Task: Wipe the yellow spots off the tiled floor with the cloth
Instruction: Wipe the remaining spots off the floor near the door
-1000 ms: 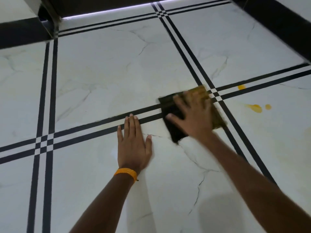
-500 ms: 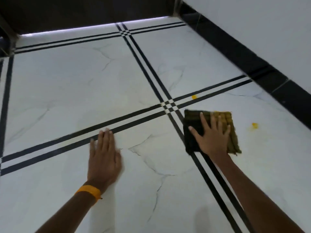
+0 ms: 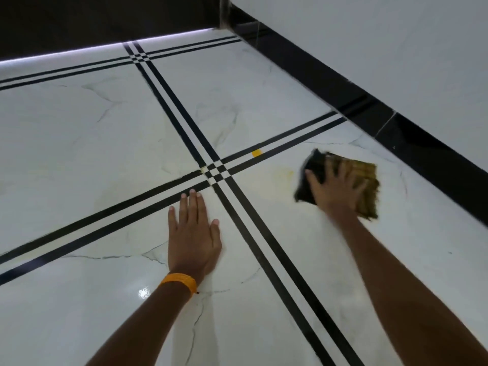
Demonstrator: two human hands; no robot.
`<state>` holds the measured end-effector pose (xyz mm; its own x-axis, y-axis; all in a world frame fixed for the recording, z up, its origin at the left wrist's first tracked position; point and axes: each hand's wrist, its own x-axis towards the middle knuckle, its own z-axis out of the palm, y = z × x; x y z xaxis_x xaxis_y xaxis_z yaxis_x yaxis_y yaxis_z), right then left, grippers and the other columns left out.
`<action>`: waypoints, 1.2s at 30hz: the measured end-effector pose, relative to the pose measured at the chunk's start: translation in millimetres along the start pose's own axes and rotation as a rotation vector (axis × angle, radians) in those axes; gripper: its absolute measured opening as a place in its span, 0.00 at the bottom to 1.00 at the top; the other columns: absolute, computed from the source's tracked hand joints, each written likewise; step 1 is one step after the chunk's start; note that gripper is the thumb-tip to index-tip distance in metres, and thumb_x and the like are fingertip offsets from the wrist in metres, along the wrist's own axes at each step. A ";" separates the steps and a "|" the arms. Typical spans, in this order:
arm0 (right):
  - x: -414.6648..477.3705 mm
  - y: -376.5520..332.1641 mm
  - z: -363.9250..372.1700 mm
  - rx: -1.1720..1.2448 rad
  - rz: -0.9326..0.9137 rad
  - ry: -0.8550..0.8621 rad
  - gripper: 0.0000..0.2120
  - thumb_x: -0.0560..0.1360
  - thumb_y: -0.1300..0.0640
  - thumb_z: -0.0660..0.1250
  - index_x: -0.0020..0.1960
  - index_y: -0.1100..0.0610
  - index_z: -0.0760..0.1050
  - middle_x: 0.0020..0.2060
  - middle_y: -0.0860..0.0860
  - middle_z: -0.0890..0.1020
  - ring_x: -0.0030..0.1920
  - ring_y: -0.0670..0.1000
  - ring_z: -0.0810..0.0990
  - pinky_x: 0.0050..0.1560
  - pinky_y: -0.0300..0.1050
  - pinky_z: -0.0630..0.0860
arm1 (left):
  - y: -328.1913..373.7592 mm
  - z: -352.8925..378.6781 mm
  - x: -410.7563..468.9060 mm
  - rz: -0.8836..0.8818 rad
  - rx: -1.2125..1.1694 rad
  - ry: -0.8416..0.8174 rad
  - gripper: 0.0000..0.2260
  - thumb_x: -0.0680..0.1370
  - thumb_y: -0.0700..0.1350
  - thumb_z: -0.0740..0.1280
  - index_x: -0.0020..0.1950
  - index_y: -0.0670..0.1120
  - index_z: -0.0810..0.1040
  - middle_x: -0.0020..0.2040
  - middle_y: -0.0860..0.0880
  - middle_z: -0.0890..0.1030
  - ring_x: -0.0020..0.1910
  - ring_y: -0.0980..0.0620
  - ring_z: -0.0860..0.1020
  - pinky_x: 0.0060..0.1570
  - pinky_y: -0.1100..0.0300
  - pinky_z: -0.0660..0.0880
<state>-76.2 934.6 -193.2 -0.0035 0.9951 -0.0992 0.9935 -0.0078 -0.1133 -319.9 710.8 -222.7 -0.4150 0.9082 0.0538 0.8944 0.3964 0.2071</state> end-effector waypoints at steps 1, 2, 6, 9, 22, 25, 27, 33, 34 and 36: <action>-8.9 -28.2 7.0 -0.034 -0.115 -0.016 0.42 0.75 0.22 0.40 0.83 0.42 0.44 0.84 0.56 0.50 0.82 0.64 0.48 0.76 0.75 0.43 | 0.5 -0.5 -1.2 0.003 -0.001 0.000 0.31 0.83 0.55 0.45 0.82 0.40 0.50 0.82 0.40 0.53 0.82 0.42 0.50 0.79 0.39 0.51; -24.7 -50.5 13.8 -0.065 -0.250 -0.047 0.41 0.75 0.23 0.40 0.83 0.41 0.42 0.84 0.54 0.48 0.82 0.63 0.47 0.77 0.74 0.40 | 0.8 -1.0 -2.3 0.007 -0.005 0.003 0.31 0.83 0.55 0.45 0.82 0.40 0.50 0.82 0.40 0.53 0.82 0.42 0.50 0.79 0.39 0.51; -60.8 -36.6 19.5 -0.110 -0.454 -0.043 0.42 0.73 0.20 0.34 0.82 0.37 0.39 0.84 0.51 0.46 0.83 0.58 0.44 0.78 0.70 0.42 | 3.8 -3.0 -3.0 0.002 -0.032 0.006 0.31 0.82 0.56 0.45 0.82 0.40 0.50 0.82 0.41 0.53 0.82 0.43 0.50 0.79 0.40 0.52; -6.0 -38.9 13.5 -0.084 -0.243 -0.012 0.43 0.72 0.20 0.36 0.83 0.39 0.42 0.84 0.53 0.47 0.83 0.61 0.45 0.77 0.72 0.44 | 1.7 -0.2 1.1 -0.011 -0.042 0.015 0.31 0.82 0.56 0.46 0.82 0.40 0.51 0.82 0.41 0.55 0.82 0.43 0.52 0.79 0.40 0.52; 29.6 -82.6 3.9 -0.056 -0.165 -0.014 0.45 0.72 0.21 0.35 0.83 0.41 0.44 0.84 0.54 0.49 0.82 0.63 0.47 0.76 0.75 0.45 | 3.6 0.5 2.7 -0.011 -0.049 0.007 0.31 0.83 0.55 0.47 0.82 0.41 0.50 0.82 0.42 0.53 0.82 0.44 0.50 0.79 0.40 0.54; -7.2 -158.7 22.2 -0.077 -0.444 -0.086 0.42 0.75 0.22 0.38 0.83 0.40 0.42 0.84 0.53 0.44 0.82 0.62 0.42 0.76 0.75 0.39 | -0.1 -1.9 2.0 0.000 -0.033 -0.017 0.30 0.83 0.54 0.46 0.82 0.41 0.48 0.82 0.42 0.52 0.82 0.45 0.49 0.79 0.41 0.53; -51.9 -147.7 28.8 -0.096 -0.644 -0.111 0.41 0.75 0.22 0.39 0.82 0.39 0.42 0.84 0.52 0.45 0.83 0.60 0.43 0.77 0.73 0.40 | 0.5 -2.5 0.8 0.006 -0.029 -0.010 0.30 0.83 0.55 0.45 0.82 0.40 0.49 0.82 0.41 0.52 0.82 0.44 0.50 0.79 0.40 0.54; 30.7 -65.2 4.5 -0.062 -0.235 -0.042 0.43 0.73 0.21 0.36 0.83 0.40 0.42 0.84 0.52 0.47 0.83 0.60 0.44 0.77 0.73 0.44 | 2.4 1.4 3.1 -0.008 -0.065 -0.001 0.30 0.83 0.55 0.45 0.81 0.40 0.51 0.82 0.41 0.55 0.82 0.43 0.52 0.78 0.39 0.56; 42.3 -86.0 5.2 -0.032 -0.183 -0.033 0.43 0.74 0.22 0.38 0.83 0.41 0.42 0.84 0.53 0.46 0.83 0.61 0.43 0.77 0.74 0.42 | 2.6 1.5 2.8 -0.008 -0.056 0.001 0.30 0.83 0.55 0.44 0.81 0.40 0.51 0.82 0.41 0.55 0.82 0.43 0.51 0.78 0.39 0.55; 27.2 -143.7 12.1 -0.028 -0.277 -0.060 0.41 0.76 0.23 0.39 0.83 0.41 0.42 0.84 0.53 0.44 0.83 0.61 0.41 0.76 0.73 0.40 | 1.4 -0.5 4.0 0.000 -0.049 -0.008 0.30 0.83 0.54 0.45 0.81 0.40 0.50 0.82 0.41 0.54 0.82 0.44 0.51 0.78 0.40 0.55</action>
<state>-220.4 961.5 -191.6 -0.2808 0.9514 -0.1264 0.9566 0.2669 -0.1166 -320.5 714.9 -221.7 -0.4132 0.9094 0.0462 0.8853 0.3894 0.2543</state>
